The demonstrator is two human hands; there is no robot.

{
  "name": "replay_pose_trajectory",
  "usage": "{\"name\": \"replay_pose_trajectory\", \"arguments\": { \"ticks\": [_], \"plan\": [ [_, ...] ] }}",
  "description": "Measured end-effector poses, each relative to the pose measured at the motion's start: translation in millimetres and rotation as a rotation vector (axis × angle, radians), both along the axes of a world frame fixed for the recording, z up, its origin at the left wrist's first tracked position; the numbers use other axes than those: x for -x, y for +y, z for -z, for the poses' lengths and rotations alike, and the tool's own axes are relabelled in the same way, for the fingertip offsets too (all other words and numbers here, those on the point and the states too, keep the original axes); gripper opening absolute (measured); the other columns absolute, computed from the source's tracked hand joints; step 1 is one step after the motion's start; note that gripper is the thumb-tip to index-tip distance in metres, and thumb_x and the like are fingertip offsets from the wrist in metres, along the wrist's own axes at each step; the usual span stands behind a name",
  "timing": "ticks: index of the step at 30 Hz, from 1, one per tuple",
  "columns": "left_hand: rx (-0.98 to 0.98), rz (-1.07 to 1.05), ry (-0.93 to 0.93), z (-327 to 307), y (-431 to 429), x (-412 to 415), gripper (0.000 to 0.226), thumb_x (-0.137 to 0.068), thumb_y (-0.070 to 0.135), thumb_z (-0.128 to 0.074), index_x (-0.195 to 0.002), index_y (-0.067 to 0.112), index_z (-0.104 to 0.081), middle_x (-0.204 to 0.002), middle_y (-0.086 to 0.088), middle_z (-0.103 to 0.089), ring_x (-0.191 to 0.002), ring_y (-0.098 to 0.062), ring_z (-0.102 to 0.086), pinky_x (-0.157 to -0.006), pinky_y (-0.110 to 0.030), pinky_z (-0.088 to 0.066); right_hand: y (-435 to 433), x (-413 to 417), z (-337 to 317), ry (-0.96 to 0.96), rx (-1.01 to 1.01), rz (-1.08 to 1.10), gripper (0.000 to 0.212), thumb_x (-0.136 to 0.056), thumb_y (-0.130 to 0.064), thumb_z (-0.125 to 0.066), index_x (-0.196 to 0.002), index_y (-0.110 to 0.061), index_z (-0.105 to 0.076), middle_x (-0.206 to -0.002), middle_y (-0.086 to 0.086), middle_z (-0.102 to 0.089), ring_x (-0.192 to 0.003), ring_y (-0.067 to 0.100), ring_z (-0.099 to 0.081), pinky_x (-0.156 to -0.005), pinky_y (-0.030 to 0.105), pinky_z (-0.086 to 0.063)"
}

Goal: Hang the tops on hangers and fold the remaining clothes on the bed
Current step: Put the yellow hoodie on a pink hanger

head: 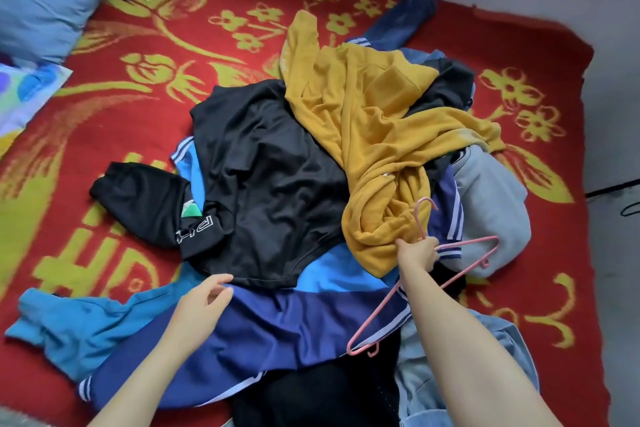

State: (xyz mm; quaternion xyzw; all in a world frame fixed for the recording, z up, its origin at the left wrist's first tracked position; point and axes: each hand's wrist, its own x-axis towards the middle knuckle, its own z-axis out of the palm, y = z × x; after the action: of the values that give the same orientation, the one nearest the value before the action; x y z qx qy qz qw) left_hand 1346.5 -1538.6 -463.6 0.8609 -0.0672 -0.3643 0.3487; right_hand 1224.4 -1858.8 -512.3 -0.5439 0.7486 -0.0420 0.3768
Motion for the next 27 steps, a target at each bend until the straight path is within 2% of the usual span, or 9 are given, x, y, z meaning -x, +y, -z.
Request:
{"name": "replay_pose_trajectory", "arguments": {
  "ticks": [4,6,9,11,16,19,22,24,27],
  "plan": [
    [0.009,0.004,0.012,1,7,12,0.03,-0.088,0.003,-0.059,-0.09,0.034,-0.059,-0.086,0.001,-0.064,-0.086,-0.015,-0.059,-0.078,-0.025,-0.038,2,9,-2,0.043,0.047,-0.052,0.02,-0.087,-0.008,-0.052,-0.107,-0.007,-0.048,-0.119,0.021,-0.054,-0.109,0.038,-0.052,-0.089,0.039,-0.041],
    [0.014,0.004,0.019,-1,7,19,0.03,-0.088,0.004,-0.059,-0.09,0.033,-0.059,-0.087,-0.001,-0.064,-0.085,-0.014,-0.058,-0.076,-0.023,-0.039,9,13,-10,0.047,0.065,-0.108,0.015,-0.086,-0.004,-0.048,-0.099,-0.01,-0.046,-0.116,0.018,-0.056,-0.107,0.036,-0.053,-0.085,0.037,-0.04],
    [0.023,0.003,0.053,-7,1,26,0.022,-0.089,0.007,-0.059,-0.098,0.027,-0.061,-0.09,-0.002,-0.065,-0.089,-0.018,-0.059,-0.071,-0.019,-0.04,25,25,-23,0.041,0.076,-0.132,0.016,-0.085,-0.003,-0.046,-0.099,-0.011,-0.045,-0.116,0.017,-0.056,-0.107,0.036,-0.053,-0.083,0.037,-0.039],
    [0.036,0.019,0.048,-11,-7,29,0.021,-0.09,0.008,-0.058,-0.099,0.027,-0.06,-0.089,-0.001,-0.065,-0.091,-0.02,-0.059,-0.076,-0.024,-0.038,34,34,-33,0.051,0.079,-0.114,0.023,-0.086,-0.003,-0.046,-0.108,-0.006,-0.048,-0.118,0.017,-0.055,-0.109,0.037,-0.053,-0.085,0.038,-0.039],
    [0.086,0.082,0.004,-40,-29,40,0.019,-0.091,0.01,-0.057,-0.102,0.026,-0.057,-0.087,0.005,-0.062,-0.085,-0.012,-0.056,-0.076,-0.021,-0.034,37,62,-67,0.0,0.138,-0.041,0.023,-0.084,0.0,-0.045,-0.107,-0.004,-0.048,-0.115,0.018,-0.055,-0.107,0.037,-0.051,-0.083,0.039,-0.038],
    [0.112,0.124,-0.018,-60,-38,52,0.017,-0.092,0.012,-0.056,-0.104,0.023,-0.058,-0.09,0.0,-0.062,-0.088,-0.016,-0.056,-0.077,-0.021,-0.034,40,74,-102,-0.075,0.237,-0.055,0.017,-0.082,0.0,-0.046,-0.098,-0.007,-0.047,-0.11,0.019,-0.057,-0.102,0.038,-0.053,-0.08,0.038,-0.038],
    [0.136,0.165,-0.047,-80,-44,64,0.021,-0.092,0.012,-0.055,-0.111,0.015,-0.061,-0.094,-0.005,-0.063,-0.091,-0.019,-0.056,-0.08,-0.023,-0.035,46,85,-144,-0.118,0.374,-0.095,0.017,-0.082,-0.001,-0.05,-0.098,-0.004,-0.049,-0.108,0.018,-0.057,-0.099,0.038,-0.054,-0.078,0.037,-0.037],
    [0.142,0.186,-0.069,-90,-48,72,0.025,-0.092,0.013,-0.054,-0.117,0.011,-0.061,-0.096,-0.005,-0.063,-0.092,-0.019,-0.056,-0.08,-0.023,-0.036,48,95,-174,-0.162,0.466,-0.143,0.014,-0.081,0.0,-0.051,-0.091,-0.007,-0.045,-0.102,0.018,-0.056,-0.089,0.035,-0.053,-0.071,0.035,-0.032],
    [0.172,0.225,-0.137,-106,-59,81,0.037,-0.091,0.017,-0.056,-0.128,0.013,-0.053,-0.118,-0.007,-0.06,-0.104,-0.019,-0.053,-0.09,-0.026,-0.038,47,117,-227,-0.224,0.637,-0.244,0.019,-0.081,0.003,-0.054,-0.085,-0.008,-0.038,-0.087,0.012,-0.05,-0.077,0.027,-0.044,-0.063,0.028,-0.021]
  ]
}}
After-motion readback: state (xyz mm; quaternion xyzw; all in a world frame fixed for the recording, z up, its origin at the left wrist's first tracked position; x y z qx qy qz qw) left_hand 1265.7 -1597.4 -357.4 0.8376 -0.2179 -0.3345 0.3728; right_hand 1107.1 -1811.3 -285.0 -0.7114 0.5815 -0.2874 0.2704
